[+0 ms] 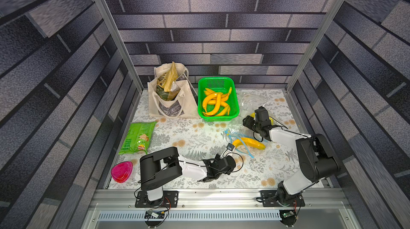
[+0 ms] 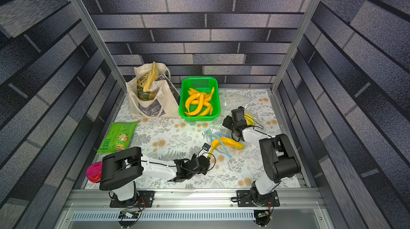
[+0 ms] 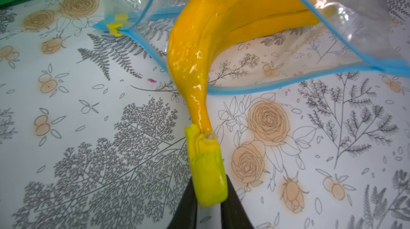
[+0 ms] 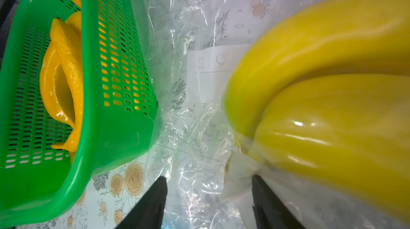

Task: Open the zip-top bag and take out the banana
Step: Pick up the banana from the zipper food storage bag.

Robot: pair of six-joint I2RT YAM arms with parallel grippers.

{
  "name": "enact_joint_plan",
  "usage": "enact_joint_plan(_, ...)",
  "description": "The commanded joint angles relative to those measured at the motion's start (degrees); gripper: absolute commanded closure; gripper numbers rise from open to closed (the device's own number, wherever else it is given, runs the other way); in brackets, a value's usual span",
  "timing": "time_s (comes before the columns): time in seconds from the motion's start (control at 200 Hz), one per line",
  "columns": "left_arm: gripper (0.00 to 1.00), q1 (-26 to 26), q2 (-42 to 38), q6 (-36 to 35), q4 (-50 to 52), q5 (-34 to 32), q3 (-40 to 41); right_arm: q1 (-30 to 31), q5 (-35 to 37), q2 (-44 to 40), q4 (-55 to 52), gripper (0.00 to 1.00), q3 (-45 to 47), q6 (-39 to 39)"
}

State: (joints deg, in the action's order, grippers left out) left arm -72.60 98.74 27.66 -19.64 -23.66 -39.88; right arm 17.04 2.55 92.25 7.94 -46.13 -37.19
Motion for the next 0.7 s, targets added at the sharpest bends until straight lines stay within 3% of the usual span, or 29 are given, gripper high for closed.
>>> enact_joint_plan(0.0, 0.77, -0.4, -5.8, 1.5, 4.0, -4.6, 2.1, 0.4, 4.3, -0.8, -1.2, 0.36, -0.7, -0.4)
enact_joint_plan(0.391, 0.78, 4.8, -20.5, -0.2, 9.7, -12.0, 6.9, 0.4, 8.4, -10.1, -4.1, 0.35, 4.5, -1.0)
enact_joint_plan(0.546, 0.87, 8.4, -25.6, -0.9, 12.0, -10.3, 9.7, 0.4, 8.3, -12.1, -4.3, 0.35, 5.6, -1.2)
enact_joint_plan(0.696, 0.88, 10.8, -29.4, -2.4, 13.5, -8.3, 10.0, 0.4, 8.4, -11.9, -4.6, 0.35, 5.4, -1.2)
